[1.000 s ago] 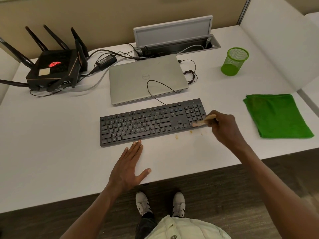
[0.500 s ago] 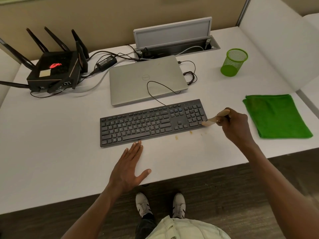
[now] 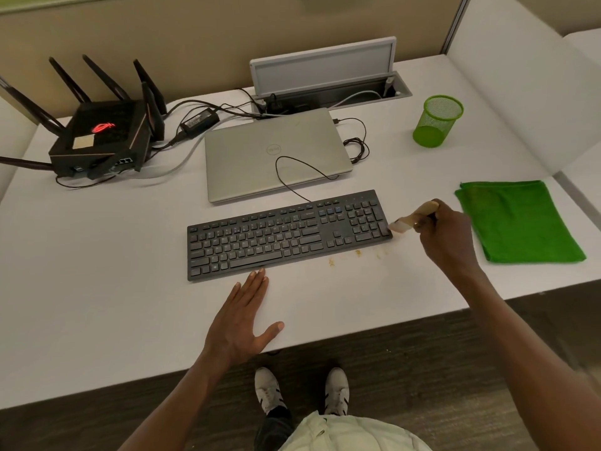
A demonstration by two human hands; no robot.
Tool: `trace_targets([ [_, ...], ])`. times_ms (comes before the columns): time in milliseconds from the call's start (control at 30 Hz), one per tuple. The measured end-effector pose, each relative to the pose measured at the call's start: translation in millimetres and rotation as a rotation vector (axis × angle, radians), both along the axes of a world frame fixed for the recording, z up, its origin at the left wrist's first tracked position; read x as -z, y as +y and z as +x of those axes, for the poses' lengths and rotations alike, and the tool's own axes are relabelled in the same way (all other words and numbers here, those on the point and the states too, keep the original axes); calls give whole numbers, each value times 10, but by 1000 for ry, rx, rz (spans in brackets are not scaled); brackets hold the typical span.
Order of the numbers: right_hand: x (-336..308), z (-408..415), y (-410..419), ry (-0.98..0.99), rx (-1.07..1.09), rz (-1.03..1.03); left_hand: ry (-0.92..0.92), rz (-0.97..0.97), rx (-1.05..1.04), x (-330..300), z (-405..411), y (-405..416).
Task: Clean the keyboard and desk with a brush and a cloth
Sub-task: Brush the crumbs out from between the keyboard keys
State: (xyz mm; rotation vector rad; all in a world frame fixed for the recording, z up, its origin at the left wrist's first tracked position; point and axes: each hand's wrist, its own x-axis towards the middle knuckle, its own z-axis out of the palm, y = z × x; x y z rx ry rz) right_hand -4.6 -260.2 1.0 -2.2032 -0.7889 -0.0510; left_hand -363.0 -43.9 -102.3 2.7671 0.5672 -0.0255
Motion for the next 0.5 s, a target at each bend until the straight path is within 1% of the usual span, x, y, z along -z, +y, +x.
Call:
trace_targets([
  [200,-85,241,341,50,69,76,14,0,4,-5,2,7],
  [300,-92,340,541,83,93,16,14,-4,4,-13,4,4],
  [400,-124,339,656,137,44,-24,7,-4,3,-5,2,7],
  [500,-117,316,590,107,-8,-71,-2,1,0,1,-2,7],
])
